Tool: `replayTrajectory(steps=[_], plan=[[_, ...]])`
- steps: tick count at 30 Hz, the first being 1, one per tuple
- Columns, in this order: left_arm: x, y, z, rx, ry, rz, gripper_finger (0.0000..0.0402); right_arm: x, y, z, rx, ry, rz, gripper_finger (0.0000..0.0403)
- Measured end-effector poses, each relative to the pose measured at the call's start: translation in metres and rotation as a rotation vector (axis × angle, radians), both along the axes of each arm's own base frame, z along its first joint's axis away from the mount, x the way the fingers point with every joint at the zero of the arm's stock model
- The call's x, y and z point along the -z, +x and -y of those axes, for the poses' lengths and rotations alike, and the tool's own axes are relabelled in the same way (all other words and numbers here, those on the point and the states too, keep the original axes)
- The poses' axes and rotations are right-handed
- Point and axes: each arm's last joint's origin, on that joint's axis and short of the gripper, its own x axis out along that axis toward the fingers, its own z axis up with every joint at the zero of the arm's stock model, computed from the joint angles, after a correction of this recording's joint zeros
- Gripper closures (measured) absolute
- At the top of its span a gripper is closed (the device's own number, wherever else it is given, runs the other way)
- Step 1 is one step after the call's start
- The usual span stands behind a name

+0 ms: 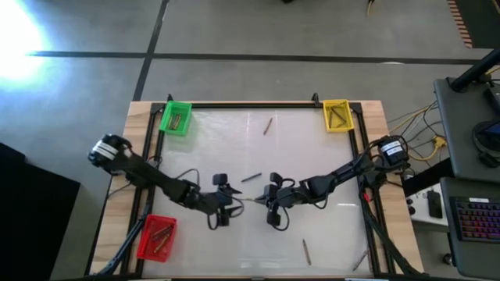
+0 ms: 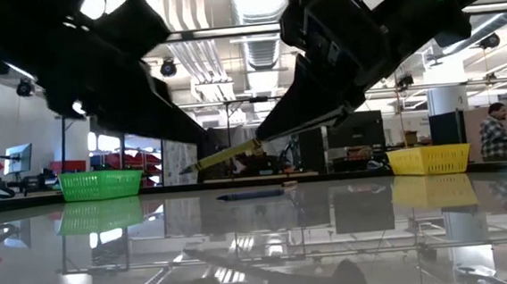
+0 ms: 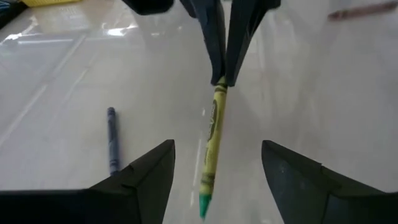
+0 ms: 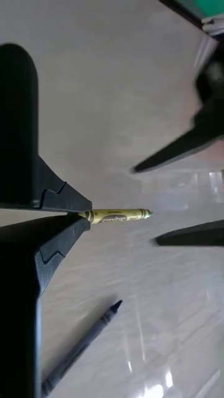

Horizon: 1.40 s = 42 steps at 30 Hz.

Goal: Sort crayons
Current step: Put the green crayon into the red basket

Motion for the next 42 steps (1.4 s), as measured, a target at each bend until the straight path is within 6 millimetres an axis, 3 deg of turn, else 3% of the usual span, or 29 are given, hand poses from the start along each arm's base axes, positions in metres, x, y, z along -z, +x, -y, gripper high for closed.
replayTrajectory(steps=[6,12,24,28,33,37,42], plan=[[0.008,0.025,0.009,0.008,0.072,-0.118,0.0183,-0.002,0.0,-0.004,-0.024,-0.004,0.008,0.0394],[0.001,0.043,0.011,-0.031,0.064,-0.17,0.0226,-0.002,-0.001,-0.01,-0.043,-0.011,0.005,0.0394],[0.002,0.046,0.005,0.026,-0.014,-0.208,0.0384,-0.009,-0.004,-0.013,-0.053,-0.021,0.022,0.0394],[0.003,0.046,0.004,0.022,-0.019,-0.211,0.0391,-0.01,-0.004,-0.013,-0.049,-0.017,0.026,0.0394],[0.0,0.036,0.0,-0.018,-0.015,-0.292,0.039,-0.014,-0.005,-0.013,-0.036,-0.002,0.041,0.0393],[-0.014,0.017,-0.006,-0.082,-0.028,-0.388,0.0396,-0.019,-0.008,-0.011,0.012,-0.038,0.032,0.0377],[-0.028,-0.032,-0.009,-0.035,-0.186,-0.818,0.0396,-0.018,-0.017,-0.005,0.118,-0.049,-0.054,0.0347]])
